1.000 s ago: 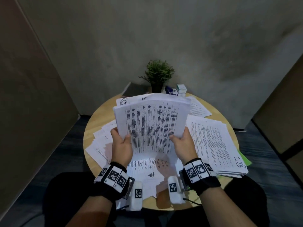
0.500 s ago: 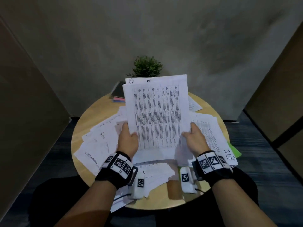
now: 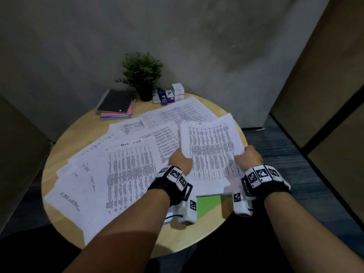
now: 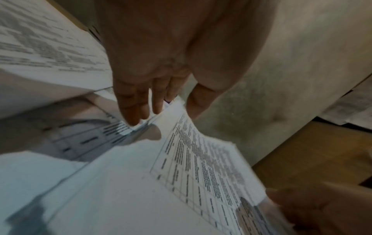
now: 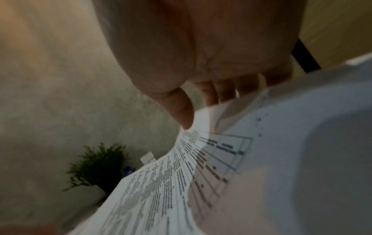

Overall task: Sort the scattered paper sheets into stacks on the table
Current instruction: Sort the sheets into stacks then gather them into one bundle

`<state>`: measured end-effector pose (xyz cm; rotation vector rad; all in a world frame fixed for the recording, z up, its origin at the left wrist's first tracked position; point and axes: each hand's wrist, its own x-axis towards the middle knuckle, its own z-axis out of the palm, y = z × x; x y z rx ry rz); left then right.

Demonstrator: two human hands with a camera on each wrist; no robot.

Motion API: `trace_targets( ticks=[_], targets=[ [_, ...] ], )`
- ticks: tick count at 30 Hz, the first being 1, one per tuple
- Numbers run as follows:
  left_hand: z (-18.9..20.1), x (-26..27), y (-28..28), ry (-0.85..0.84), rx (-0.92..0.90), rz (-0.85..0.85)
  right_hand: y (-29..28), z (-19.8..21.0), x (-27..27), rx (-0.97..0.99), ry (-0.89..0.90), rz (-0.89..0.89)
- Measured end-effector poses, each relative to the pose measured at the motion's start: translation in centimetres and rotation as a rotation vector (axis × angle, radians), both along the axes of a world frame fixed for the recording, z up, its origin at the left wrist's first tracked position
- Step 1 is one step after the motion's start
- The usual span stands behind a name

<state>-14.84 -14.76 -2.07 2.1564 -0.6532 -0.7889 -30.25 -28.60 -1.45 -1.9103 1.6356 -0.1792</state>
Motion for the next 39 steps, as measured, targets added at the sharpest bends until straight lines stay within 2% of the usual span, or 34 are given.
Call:
trace_targets(
  ticks=[3, 5, 9, 12, 15, 19, 22, 25, 28, 34, 36, 39],
  targets=[
    [-0.9, -0.6, -0.1, 0.106, 0.041, -0.028, -0.2, -1.9, -0.2, 0.07, 0.084, 0.046],
    [-0.8, -0.4, 0.4, 0.1, 0.035, -0.055, -0.2, -2.2, -0.3, 0.086, 0.096, 0.043],
    [0.4, 1.8, 2.4, 0.134, -0.053, -0.034, 0.4, -0.8, 0.1, -0.028, 0.037, 0.039],
    [1.8, 4.2, 5.3, 0.126, -0.133, 0.038, 2.4, 1.2, 1.9, -0.074, -0.065, 0.184],
    [3.3, 7.2, 9.0, 0.058, -0.174, 0.119, 5.2, 2.3, 5.0, -0.028, -0.109, 0.353],
    [3.5, 11.5, 14.5, -0.004, -0.123, 0.222, 9.2, 2.4, 9.8, 0.037, -0.164, 0.486],
    [2.7, 13.5, 18.0, 0.057, -0.112, 0.321, 12.0, 1.9, 12.6, 0.096, -0.123, 0.562],
    [0.8, 14.1, 20.3, 0.227, -0.175, 0.446, 14.4, 1.1, 14.5, 0.106, 0.035, 0.612],
    [-1.4, 14.6, 21.4, 0.358, -0.238, 0.491, 16.3, -0.3, 15.9, 0.115, 0.148, 0.569],
    [-3.0, 15.3, 21.1, 0.381, -0.225, 0.402, 16.9, -2.1, 16.9, 0.034, 0.177, 0.476],
    [-3.1, 15.7, 20.9, 0.363, -0.223, 0.381, 16.4, -2.3, 16.6, 0.002, 0.13, 0.456],
    [-3.0, 16.1, 20.6, 0.317, -0.211, 0.334, 15.5, -1.7, 15.7, -0.002, -0.064, 0.394]
  ],
)
